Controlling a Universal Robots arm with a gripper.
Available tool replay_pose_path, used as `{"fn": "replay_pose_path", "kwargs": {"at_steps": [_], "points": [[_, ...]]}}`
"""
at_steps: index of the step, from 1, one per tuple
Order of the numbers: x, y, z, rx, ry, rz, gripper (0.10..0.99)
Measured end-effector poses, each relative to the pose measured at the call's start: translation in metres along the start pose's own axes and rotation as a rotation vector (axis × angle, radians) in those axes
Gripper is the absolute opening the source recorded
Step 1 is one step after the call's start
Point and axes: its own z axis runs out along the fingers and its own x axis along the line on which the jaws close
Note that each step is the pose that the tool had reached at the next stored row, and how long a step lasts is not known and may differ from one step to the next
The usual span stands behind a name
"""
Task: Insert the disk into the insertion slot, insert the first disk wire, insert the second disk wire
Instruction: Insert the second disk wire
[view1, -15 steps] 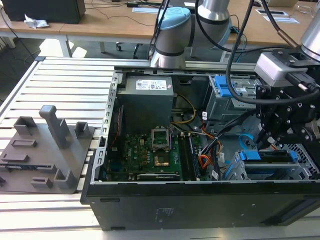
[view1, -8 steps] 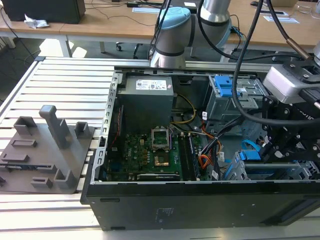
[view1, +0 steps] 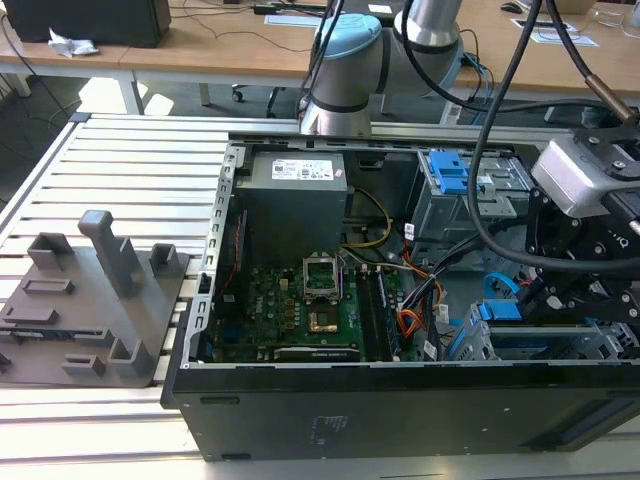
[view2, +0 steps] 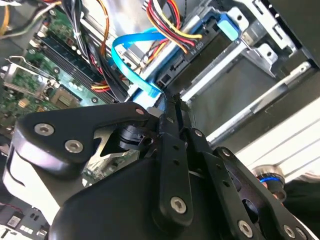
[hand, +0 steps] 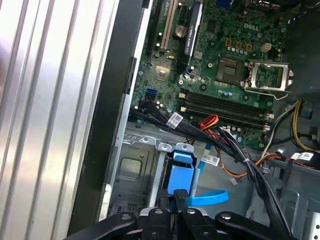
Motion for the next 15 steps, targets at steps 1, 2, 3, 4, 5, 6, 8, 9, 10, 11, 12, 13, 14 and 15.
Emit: {"fn": "replay_pose_path", "kwargs": {"at_steps": [1,2,3,4,5,6,8,9,10,11,12,13,14,15], "points": [[0.0001,-0.0004,0.0003,0.001,-0.0014,0.004,0.161],[0.0001,-0.0006,0.0009,0.001,-0.002,0.013,0.161],[0.0001,-0.0007,0.0013,0.002,-0.0023,0.025,0.161],[0.0002,-0.0008,0.002,0.004,-0.0031,0.047,0.161],[0.0003,-0.001,0.0028,0.006,-0.0042,0.074,0.161],[0.0003,-0.001,0.0035,0.008,-0.0052,0.102,0.161],[0.0004,-0.001,0.0043,0.011,-0.0068,0.145,0.161],[0.0004,-0.001,0.0045,0.012,-0.0074,0.16,0.161],[0.0004,-0.001,0.0047,0.013,-0.008,0.176,0.161],[0.0004,-0.001,0.0049,0.014,-0.0085,0.189,0.161],[0.0005,-0.0013,0.0051,0.015,-0.0091,0.205,0.161],[0.0002,-0.0015,0.0055,0.016,-0.0098,0.21,0.161],[0.0,-0.0018,0.0058,0.016,-0.01,0.211,0.161],[-0.0006,-0.0026,0.0059,0.016,-0.0098,0.212,0.161]]}}
